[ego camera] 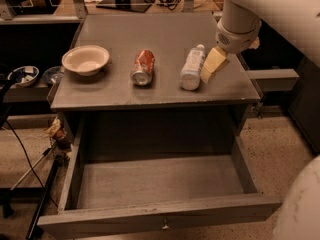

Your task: Place blue plastic bottle into top drawer

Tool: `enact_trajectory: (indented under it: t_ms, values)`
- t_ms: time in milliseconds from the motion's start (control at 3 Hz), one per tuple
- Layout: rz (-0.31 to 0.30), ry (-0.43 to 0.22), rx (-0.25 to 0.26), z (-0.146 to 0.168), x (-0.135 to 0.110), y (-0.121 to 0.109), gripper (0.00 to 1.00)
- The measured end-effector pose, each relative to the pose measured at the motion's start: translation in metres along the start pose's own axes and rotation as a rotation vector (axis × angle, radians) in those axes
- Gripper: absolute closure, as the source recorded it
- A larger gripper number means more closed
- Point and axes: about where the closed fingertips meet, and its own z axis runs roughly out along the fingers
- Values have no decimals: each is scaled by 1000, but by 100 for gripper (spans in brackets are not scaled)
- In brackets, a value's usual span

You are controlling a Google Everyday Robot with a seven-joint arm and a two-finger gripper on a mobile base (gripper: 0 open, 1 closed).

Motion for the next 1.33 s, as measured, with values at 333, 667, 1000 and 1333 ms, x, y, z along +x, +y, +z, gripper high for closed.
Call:
enact_trajectory:
  t_ms: [333,667,1000,1333]
  values:
    - [-4,-6,-3,-1,0,0,0]
    - [-30,-46,-67,1,-1,-2,0]
    - [-76,-133,-169,7,-11,-8,0]
    - [-116,-209,-246,10,-19,-12,0]
